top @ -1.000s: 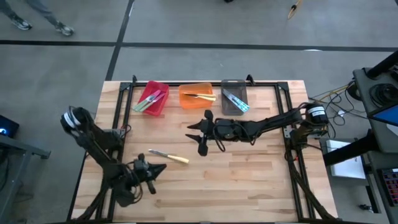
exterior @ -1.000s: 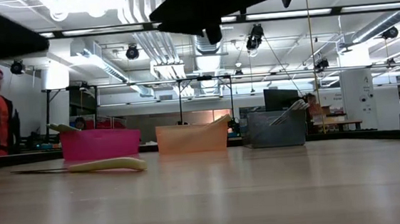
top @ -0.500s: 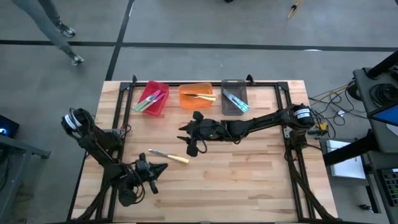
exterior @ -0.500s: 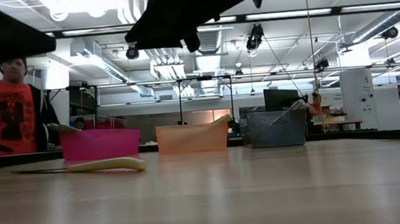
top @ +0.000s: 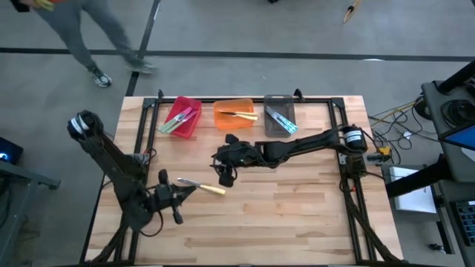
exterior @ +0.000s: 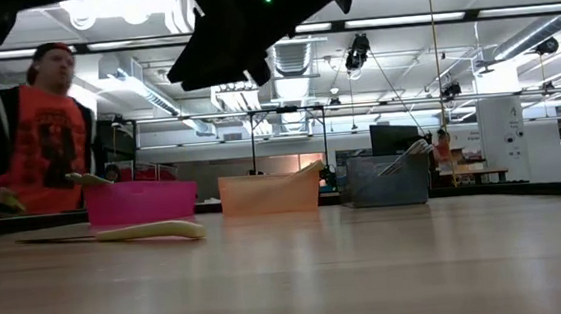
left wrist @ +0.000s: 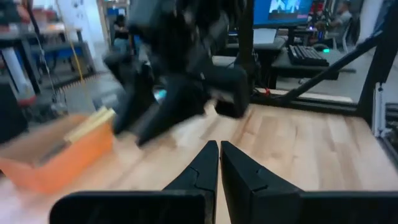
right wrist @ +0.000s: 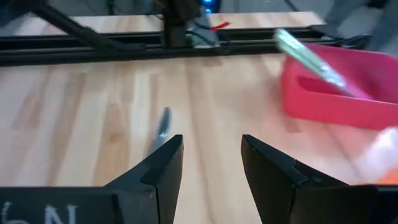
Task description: Sort silverware by color (type)
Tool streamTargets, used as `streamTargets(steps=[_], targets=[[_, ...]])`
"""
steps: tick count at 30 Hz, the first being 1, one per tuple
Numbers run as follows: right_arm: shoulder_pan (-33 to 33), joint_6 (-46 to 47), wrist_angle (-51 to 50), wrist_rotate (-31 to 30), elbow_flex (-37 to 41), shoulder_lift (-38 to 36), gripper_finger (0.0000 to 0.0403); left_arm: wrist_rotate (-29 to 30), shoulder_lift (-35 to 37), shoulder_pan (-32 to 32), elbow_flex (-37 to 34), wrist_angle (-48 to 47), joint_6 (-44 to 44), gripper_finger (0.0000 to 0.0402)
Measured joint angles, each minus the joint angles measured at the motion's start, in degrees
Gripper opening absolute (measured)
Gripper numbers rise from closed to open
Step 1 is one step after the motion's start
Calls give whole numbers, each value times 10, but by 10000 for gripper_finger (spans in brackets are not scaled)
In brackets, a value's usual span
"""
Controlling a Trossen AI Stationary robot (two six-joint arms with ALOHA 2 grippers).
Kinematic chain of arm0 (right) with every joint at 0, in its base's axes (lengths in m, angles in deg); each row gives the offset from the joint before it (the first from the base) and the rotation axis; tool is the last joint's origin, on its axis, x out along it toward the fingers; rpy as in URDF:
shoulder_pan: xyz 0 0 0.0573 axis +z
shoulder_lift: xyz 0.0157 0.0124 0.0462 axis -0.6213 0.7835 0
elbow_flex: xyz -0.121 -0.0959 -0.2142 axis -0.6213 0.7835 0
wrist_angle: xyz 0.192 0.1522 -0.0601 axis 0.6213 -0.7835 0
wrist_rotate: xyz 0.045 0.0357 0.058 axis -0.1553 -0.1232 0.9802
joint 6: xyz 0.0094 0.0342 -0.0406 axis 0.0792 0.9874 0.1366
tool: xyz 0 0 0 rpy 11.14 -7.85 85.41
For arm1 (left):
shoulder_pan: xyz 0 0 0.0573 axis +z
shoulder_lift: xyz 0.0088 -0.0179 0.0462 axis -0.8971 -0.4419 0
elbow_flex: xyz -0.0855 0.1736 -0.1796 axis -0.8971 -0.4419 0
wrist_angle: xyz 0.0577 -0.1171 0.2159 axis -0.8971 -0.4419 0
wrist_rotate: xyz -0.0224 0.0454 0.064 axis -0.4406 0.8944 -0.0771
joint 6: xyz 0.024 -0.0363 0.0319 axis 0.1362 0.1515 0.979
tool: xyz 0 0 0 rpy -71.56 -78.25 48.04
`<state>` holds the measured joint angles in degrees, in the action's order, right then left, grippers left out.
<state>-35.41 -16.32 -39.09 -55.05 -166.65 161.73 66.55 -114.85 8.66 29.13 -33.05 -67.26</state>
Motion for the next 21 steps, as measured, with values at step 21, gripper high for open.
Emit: streamTargets(steps=[21], targets=[[24,22,-35,116,-102,177,155,40,136,0,0,-10,229,0]])
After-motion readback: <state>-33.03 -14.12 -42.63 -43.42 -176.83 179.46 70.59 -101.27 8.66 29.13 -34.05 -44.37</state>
